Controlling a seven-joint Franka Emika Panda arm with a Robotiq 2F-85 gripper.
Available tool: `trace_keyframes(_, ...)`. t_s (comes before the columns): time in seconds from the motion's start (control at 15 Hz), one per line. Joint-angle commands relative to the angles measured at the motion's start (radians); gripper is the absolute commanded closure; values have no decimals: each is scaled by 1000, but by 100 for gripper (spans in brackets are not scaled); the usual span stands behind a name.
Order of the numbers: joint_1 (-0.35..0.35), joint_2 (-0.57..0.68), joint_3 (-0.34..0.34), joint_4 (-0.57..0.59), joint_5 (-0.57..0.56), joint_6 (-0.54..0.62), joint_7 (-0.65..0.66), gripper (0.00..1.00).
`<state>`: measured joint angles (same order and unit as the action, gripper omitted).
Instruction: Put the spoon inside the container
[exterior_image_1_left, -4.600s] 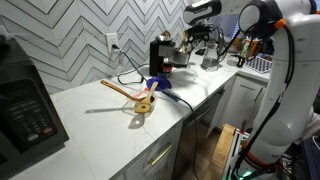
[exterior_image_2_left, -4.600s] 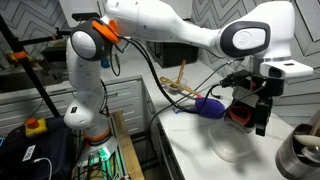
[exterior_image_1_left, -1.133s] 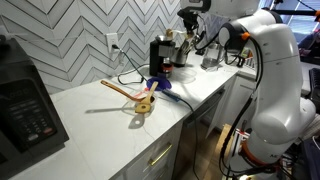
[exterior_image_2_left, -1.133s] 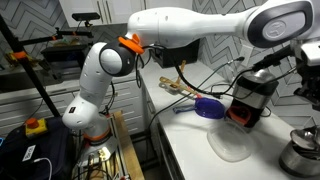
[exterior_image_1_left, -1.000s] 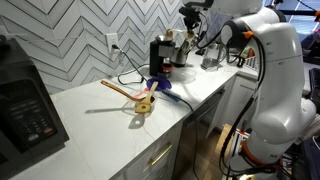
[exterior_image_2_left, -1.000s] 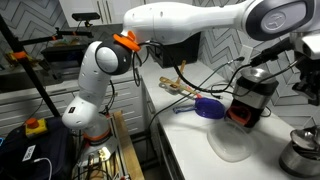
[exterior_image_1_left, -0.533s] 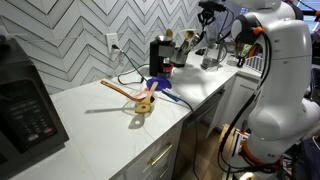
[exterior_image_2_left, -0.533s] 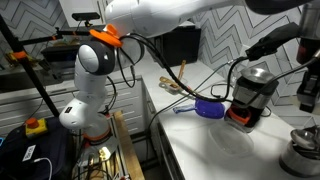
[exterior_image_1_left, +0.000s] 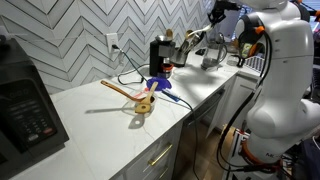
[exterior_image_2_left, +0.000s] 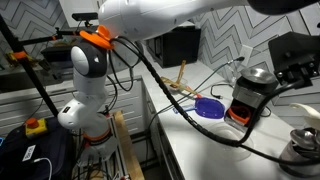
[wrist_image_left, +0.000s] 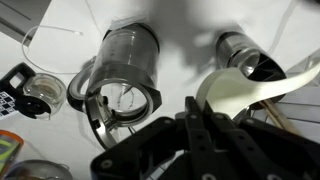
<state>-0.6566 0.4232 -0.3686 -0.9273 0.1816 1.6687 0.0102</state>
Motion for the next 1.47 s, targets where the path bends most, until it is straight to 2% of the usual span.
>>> trace_keyframes(0.0,34,-47,34,-87,-12,-13,-148,99)
trace_keyframes(0.2,71,-73,50,-152,-47,-10,-271,99)
trace_keyframes(0.47,99,-84,22,-209,-205,49,-430,99)
trace_keyframes(0.53,106,-97,22,-237,-233,68,-437,99)
trace_keyframes(0.6,123,-90,13,-242,-264,58,-359,99)
trace_keyframes(0.67,89,-46,31,-158,-208,31,-388,95)
trace_keyframes(0.93,105,-54,26,-184,-244,33,-375,95)
trace_keyframes(1.0,114,-71,23,-216,-273,47,-407,99)
trace_keyframes(1.2,113,-110,15,-305,-343,105,-489,99)
trace_keyframes(1.4,97,-144,19,-400,-328,128,-543,99)
